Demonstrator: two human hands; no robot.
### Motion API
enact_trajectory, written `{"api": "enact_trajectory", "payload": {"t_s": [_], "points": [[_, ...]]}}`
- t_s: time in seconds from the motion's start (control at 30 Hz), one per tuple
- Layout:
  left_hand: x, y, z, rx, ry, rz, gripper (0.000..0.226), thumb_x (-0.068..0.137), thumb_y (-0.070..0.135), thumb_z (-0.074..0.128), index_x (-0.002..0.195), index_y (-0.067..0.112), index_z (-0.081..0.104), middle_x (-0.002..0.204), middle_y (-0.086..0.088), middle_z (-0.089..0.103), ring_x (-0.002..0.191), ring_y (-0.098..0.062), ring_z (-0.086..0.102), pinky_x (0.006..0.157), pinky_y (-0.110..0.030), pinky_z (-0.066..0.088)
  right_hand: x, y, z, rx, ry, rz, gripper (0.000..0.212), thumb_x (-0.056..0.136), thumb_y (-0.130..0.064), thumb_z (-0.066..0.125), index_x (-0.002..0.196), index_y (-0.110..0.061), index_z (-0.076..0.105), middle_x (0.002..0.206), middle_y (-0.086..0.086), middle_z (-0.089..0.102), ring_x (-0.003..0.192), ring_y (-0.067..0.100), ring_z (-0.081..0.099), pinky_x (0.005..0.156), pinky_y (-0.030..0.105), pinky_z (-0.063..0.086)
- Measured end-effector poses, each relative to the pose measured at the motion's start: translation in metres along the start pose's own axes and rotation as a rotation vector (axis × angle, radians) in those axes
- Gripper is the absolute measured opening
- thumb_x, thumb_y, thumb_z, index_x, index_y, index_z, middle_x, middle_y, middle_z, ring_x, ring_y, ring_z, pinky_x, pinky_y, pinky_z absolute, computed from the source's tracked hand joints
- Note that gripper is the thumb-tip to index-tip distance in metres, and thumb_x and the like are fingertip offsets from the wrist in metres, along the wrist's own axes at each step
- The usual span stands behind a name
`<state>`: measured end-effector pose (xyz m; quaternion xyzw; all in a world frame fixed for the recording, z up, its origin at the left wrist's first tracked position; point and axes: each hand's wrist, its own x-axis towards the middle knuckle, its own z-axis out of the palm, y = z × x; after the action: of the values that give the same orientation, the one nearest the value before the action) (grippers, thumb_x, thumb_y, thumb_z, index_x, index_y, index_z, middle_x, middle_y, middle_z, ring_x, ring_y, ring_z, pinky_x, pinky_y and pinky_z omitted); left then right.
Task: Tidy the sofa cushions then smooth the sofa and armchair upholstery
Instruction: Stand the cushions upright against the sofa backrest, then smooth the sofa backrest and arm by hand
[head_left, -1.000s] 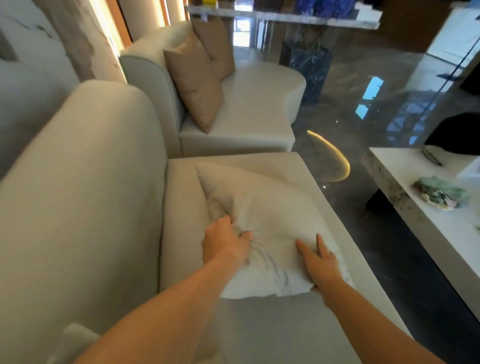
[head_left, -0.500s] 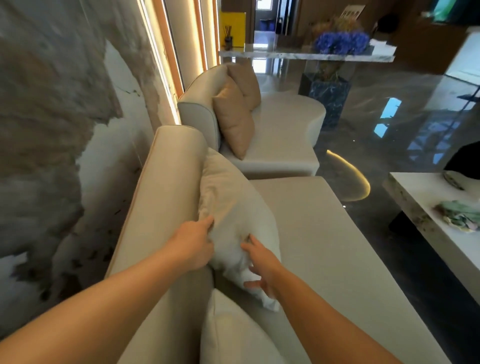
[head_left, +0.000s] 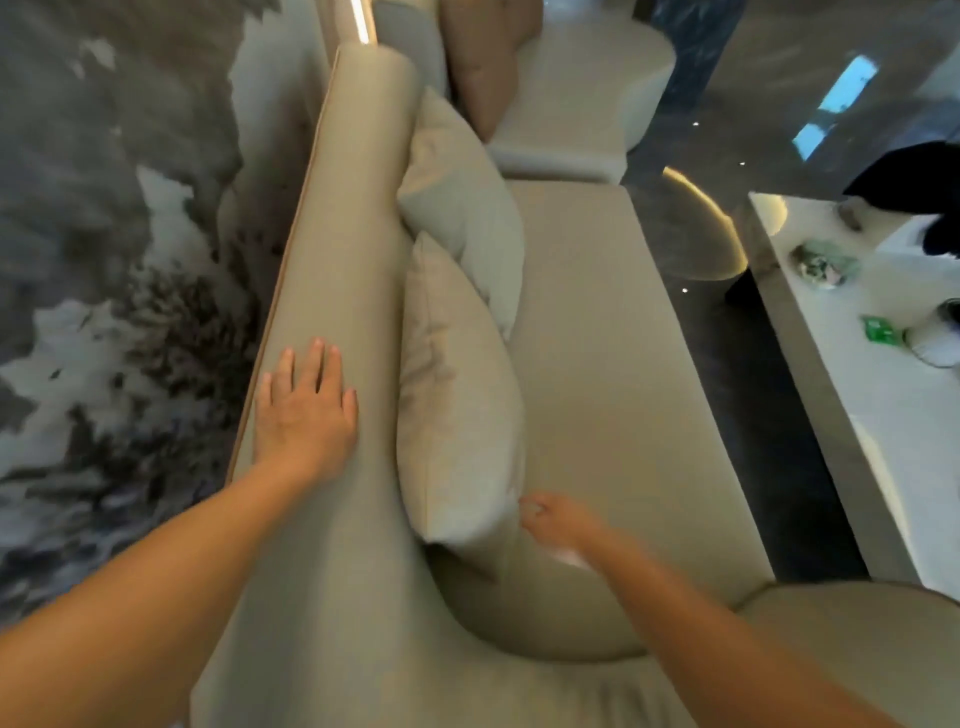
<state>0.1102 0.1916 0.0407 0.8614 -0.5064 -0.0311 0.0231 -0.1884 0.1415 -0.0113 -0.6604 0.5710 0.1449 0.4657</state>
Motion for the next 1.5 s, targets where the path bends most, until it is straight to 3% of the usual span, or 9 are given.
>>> {"api": "enact_trajectory", "payload": {"t_s": [0.2, 0.33, 0.47, 0.63, 0.87, 1.03, 1.13, 1.23, 1.5], "points": [[-0.177, 0.012, -0.004, 0.013, -0.075, -0.113, 0.069, 0.095, 0.044, 0.035, 0.152, 0.014, 0.013, 0.163, -0.006, 0.011, 0.147, -0.036, 0.008, 0.118, -0.053, 0.013, -0.117, 0.038, 0.057, -0.160, -0.010, -0.075, 0.044, 0.098, -0.026, 0.043, 0.141, -0.020, 0.050, 0.145, 0.011, 0.053, 0.131, 0.029, 0.050, 0.105, 0.029, 0.039], [-0.251, 0.009, 0.000, -0.040, -0.203, -0.174, 0.069, 0.094, 0.052, 0.019, 0.153, 0.022, -0.003, 0.163, 0.003, -0.005, 0.147, -0.032, -0.008, 0.120, -0.055, 0.007, -0.179, 0.050, 0.074, -0.310, 0.157, -0.135, 0.038, 0.100, -0.032, 0.034, 0.118, -0.020, 0.065, 0.128, 0.013, 0.065, 0.116, 0.032, 0.058, 0.093, 0.035, 0.045], [-0.277, 0.018, 0.003, -0.170, -0.176, -0.302, 0.064, 0.093, 0.056, 0.010, 0.150, 0.036, -0.008, 0.161, 0.016, -0.013, 0.145, -0.037, -0.014, 0.114, -0.067, 0.005, -0.213, 0.069, 0.106, -0.416, 0.349, -0.233, 0.052, 0.100, -0.046, 0.021, 0.144, -0.029, 0.043, 0.148, -0.003, 0.048, 0.135, 0.022, 0.040, 0.115, 0.042, 0.024], [-0.290, 0.023, 0.010, -0.290, -0.105, -0.449, 0.067, 0.083, 0.073, 0.014, 0.144, 0.053, -0.004, 0.161, 0.017, -0.008, 0.140, -0.049, 0.003, 0.105, -0.071, 0.024, -0.215, 0.076, 0.129, -0.452, 0.498, -0.223, 0.079, 0.085, -0.072, 0.004, 0.151, -0.034, 0.025, 0.155, -0.005, 0.035, 0.144, 0.025, 0.023, 0.120, 0.048, 0.009], [-0.285, 0.027, 0.023, -0.234, 0.035, -0.500, 0.070, 0.077, 0.074, 0.011, 0.143, 0.053, 0.007, 0.160, 0.014, 0.007, 0.132, -0.048, 0.020, 0.097, -0.064, 0.034, -0.205, 0.075, 0.137, -0.476, 0.709, -0.275, 0.074, 0.080, -0.078, 0.013, 0.131, -0.036, 0.049, 0.127, -0.008, 0.059, 0.120, 0.023, 0.045, 0.102, 0.045, 0.026], [-0.277, 0.025, 0.022, -0.220, 0.043, -0.522, 0.071, 0.075, 0.074, 0.010, 0.143, 0.054, 0.007, 0.161, 0.014, 0.006, 0.132, -0.046, 0.019, 0.097, -0.062, 0.034, -0.202, 0.065, 0.132, -0.510, 0.712, -0.273, 0.076, 0.078, -0.077, 0.013, 0.132, -0.037, 0.049, 0.129, -0.008, 0.059, 0.121, 0.023, 0.047, 0.103, 0.046, 0.028], [-0.264, 0.023, 0.022, -0.212, 0.049, -0.545, 0.072, 0.073, 0.076, 0.010, 0.142, 0.056, 0.004, 0.160, 0.017, 0.003, 0.133, -0.043, 0.017, 0.098, -0.060, 0.034, -0.199, 0.050, 0.128, -0.447, 0.737, -0.262, 0.064, 0.073, -0.074, 0.035, 0.108, -0.035, 0.071, 0.101, -0.004, 0.074, 0.097, 0.026, 0.066, 0.087, 0.050, 0.045], [-0.245, 0.017, 0.019, -0.224, 0.052, -0.541, 0.072, 0.073, 0.076, 0.010, 0.142, 0.057, 0.005, 0.160, 0.018, 0.003, 0.132, -0.042, 0.018, 0.098, -0.060, 0.035, -0.190, 0.034, 0.126, -0.450, 0.809, -0.238, 0.053, 0.067, -0.070, 0.047, 0.085, -0.030, 0.077, 0.077, -0.002, 0.075, 0.072, 0.027, 0.070, 0.069, 0.046, 0.052], [-0.162, -0.028, 0.019, -0.289, 0.103, -0.452, 0.071, 0.074, 0.074, 0.015, 0.143, 0.056, 0.008, 0.161, 0.018, 0.003, 0.134, -0.043, 0.019, 0.100, -0.060, 0.033, -0.141, -0.040, 0.122, -0.409, 0.813, -0.145, 0.065, 0.071, -0.072, 0.031, 0.103, -0.035, 0.074, 0.095, -0.001, 0.074, 0.088, 0.027, 0.067, 0.081, 0.048, 0.045]]}}
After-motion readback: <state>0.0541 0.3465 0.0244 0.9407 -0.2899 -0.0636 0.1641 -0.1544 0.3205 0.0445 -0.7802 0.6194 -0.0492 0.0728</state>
